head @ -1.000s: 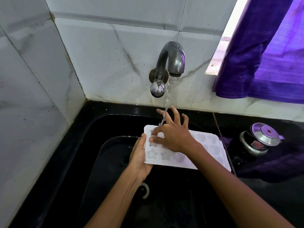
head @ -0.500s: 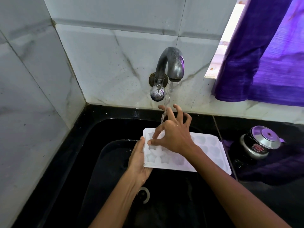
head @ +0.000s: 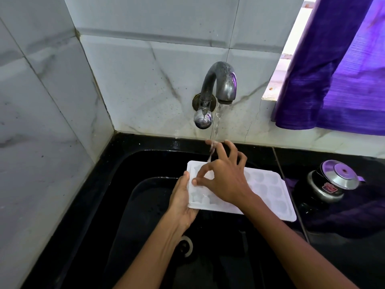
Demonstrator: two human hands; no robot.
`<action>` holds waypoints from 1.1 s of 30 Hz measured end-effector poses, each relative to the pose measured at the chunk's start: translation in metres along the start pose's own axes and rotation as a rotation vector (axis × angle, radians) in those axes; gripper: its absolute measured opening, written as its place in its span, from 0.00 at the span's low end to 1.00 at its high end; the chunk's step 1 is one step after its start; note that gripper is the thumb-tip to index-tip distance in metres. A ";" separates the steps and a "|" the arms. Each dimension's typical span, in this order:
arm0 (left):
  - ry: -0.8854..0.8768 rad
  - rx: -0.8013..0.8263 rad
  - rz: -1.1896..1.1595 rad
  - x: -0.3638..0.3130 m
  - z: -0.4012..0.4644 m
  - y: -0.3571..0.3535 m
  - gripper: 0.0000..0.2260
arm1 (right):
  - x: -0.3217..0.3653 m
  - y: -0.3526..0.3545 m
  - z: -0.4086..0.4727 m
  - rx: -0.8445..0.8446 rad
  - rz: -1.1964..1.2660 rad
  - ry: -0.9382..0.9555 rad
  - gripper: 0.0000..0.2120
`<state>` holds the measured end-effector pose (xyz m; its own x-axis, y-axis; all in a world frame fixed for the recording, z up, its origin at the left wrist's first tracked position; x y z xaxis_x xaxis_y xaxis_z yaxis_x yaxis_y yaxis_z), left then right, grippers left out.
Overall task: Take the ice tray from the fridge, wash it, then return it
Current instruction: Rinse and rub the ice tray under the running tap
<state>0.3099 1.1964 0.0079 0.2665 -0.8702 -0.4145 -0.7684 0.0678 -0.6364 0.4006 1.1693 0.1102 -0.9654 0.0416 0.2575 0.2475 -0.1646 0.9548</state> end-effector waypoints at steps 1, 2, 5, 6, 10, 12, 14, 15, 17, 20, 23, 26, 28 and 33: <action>-0.014 -0.014 0.016 -0.002 -0.002 -0.002 0.23 | 0.002 -0.003 -0.004 0.039 -0.011 0.009 0.12; -0.027 -0.025 0.026 -0.004 -0.003 -0.005 0.22 | 0.003 -0.005 -0.007 0.085 -0.037 0.015 0.14; -0.049 -0.015 0.023 -0.005 -0.005 -0.012 0.20 | 0.005 -0.008 -0.013 0.207 -0.136 0.027 0.18; -0.045 -0.010 0.021 -0.005 -0.005 -0.014 0.20 | 0.005 -0.008 -0.013 0.228 -0.158 0.029 0.19; -0.028 -0.008 0.046 -0.004 0.000 -0.013 0.20 | 0.004 0.001 -0.006 0.171 -0.172 0.018 0.20; -0.028 0.001 0.054 -0.004 0.001 -0.014 0.19 | 0.002 0.003 -0.005 0.140 -0.156 0.006 0.20; -0.039 -0.008 0.055 -0.004 0.000 -0.013 0.20 | 0.001 0.001 -0.004 0.177 -0.147 0.012 0.20; -0.043 -0.012 0.056 -0.004 0.000 -0.012 0.20 | 0.001 0.000 -0.004 0.215 -0.151 0.018 0.21; -0.050 -0.008 0.048 -0.005 -0.001 -0.012 0.19 | 0.003 -0.004 -0.004 0.277 -0.173 0.037 0.20; -0.046 0.018 0.041 -0.005 -0.004 -0.014 0.17 | 0.007 -0.001 -0.001 0.239 -0.171 0.048 0.18; -0.043 0.036 0.033 -0.007 -0.006 -0.014 0.19 | 0.006 0.000 0.000 0.222 -0.159 0.032 0.19; -0.032 0.019 -0.003 -0.008 -0.007 -0.011 0.20 | 0.008 -0.005 -0.002 0.285 -0.184 0.052 0.20; -0.026 0.018 -0.012 -0.008 -0.009 -0.012 0.20 | 0.010 -0.004 -0.001 0.262 -0.170 0.059 0.18; -0.038 0.001 -0.004 -0.014 -0.012 -0.016 0.21 | 0.007 0.011 -0.005 -0.010 0.008 -0.021 0.14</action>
<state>0.3118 1.2013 0.0320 0.2915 -0.8514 -0.4360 -0.7665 0.0649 -0.6390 0.3956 1.1625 0.1216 -0.9614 0.0610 0.2684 0.2544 -0.1750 0.9511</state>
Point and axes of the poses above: each hand's wrist, its own z-axis towards the middle knuckle, its own y-axis out of the back of the hand, x = y × z, the point moved 5 cm from there along z, towards the middle knuckle, and after that the axes turned 10 degrees about y, right-handed, at the moved point
